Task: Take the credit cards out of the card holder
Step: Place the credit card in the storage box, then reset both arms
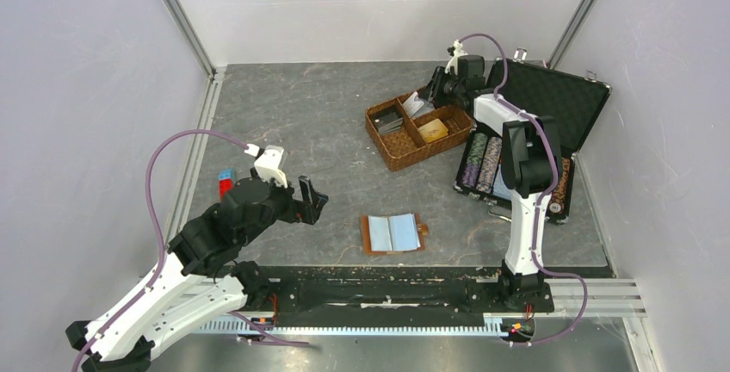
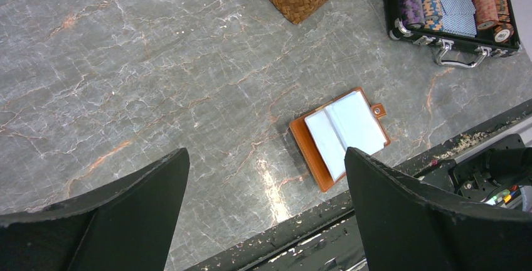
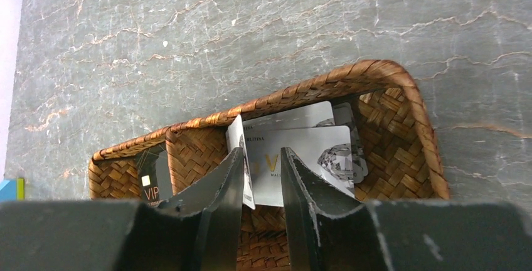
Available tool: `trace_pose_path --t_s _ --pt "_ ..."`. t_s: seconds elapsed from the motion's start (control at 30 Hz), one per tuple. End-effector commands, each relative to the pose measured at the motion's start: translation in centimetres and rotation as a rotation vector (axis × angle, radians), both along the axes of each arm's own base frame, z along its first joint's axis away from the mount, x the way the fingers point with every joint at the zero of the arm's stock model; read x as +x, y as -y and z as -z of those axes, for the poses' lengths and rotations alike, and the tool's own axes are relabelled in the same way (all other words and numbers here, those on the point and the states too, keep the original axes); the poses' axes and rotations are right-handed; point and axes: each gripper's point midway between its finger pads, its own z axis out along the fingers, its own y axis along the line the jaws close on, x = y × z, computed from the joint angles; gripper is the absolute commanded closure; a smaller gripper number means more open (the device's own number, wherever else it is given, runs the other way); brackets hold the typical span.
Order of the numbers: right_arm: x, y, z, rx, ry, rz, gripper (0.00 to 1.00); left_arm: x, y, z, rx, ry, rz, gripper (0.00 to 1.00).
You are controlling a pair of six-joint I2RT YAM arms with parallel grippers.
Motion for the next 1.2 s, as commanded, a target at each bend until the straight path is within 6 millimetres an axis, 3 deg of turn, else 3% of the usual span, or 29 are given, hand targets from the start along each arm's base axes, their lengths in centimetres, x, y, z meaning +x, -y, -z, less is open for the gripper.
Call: trace_pose_path --t_s 0.0,0.47,0.77,0.93,1.17 --pt "1.3 0.9 -1.7 -0.047 0.044 0.021 0.69 0.5 0.0 -0.5 0.015 0.044 0.006 0.0" --pt "1.8 1.9 -1.3 -0.113 0.027 0.043 0.76 0.5 0.1 -0.5 0.012 0.042 0.01 0.0" --pt "1.7 1.7 -4.6 -0.131 0.08 0.012 0.75 0.5 0.1 -0.3 0.019 0.038 0.007 0.0" --pt "-0.8 -0.2 -7.7 -0.142 0.12 -0.044 0.72 0.7 -0.1 -0.1 0.031 0.033 -0.002 0.0" --pt "-7.6 -2.9 -10.9 -0.169 0.143 -0.087 0.63 1.0 -0.9 -0.1 0.053 0.041 -0.043 0.0"
